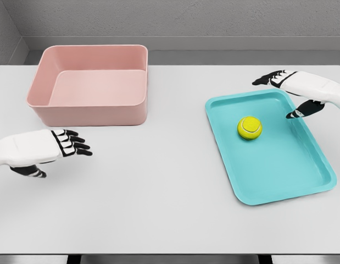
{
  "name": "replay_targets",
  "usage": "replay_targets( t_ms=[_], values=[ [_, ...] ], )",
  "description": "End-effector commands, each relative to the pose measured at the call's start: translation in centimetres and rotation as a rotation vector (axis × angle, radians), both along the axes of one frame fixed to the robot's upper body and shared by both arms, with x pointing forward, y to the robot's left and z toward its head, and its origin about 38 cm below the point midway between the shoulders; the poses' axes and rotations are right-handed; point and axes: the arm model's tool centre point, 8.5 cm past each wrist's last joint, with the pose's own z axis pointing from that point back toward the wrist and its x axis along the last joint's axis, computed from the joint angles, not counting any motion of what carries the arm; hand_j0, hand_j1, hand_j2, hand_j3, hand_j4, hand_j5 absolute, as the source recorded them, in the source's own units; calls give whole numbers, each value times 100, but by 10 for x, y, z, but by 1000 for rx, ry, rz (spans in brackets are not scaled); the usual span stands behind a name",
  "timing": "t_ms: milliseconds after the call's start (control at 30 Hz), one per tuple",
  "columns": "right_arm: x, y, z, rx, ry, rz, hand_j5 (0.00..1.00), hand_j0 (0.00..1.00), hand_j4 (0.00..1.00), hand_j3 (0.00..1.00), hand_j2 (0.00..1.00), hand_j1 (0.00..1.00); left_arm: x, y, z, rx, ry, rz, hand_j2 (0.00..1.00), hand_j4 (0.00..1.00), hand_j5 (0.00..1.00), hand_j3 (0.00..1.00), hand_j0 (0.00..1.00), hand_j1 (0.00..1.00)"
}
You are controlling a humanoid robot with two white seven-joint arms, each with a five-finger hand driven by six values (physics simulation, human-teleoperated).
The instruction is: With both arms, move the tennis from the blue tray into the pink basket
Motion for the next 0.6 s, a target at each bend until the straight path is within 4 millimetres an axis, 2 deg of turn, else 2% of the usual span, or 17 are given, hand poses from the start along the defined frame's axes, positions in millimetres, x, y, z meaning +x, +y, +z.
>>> replay_targets(
  t_ms=[0,133,200,300,467,567],
  values=[
    [0,1,0,7,0,0,100,100,100,100,100,100,0,0,0,-1,2,2,100,100,100,100,100,100],
    [-4,10,-2,-2,6,34,100,100,100,100,100,100,2,0,4,-1,-10,1,100,100,100,100,100,100],
    [-6,4,-4,-14,13,23,100,100,100,100,100,100,3,-1,6,-11,-20,1,100,100,100,100,100,100],
    [-8,-1,-17,-32,49,10,100,100,100,100,100,100,8,-7,23,-198,-146,12,100,100,100,100,100,100],
    [-13,8,-37,-91,132,53,100,100,100,100,100,100,9,-10,17,-148,-175,-9,100,100,100,100,100,100],
    [-14,13,-41,-106,154,70,100,100,100,100,100,100,9,-16,15,-176,-184,-16,100,100,100,100,100,100]
  ],
)
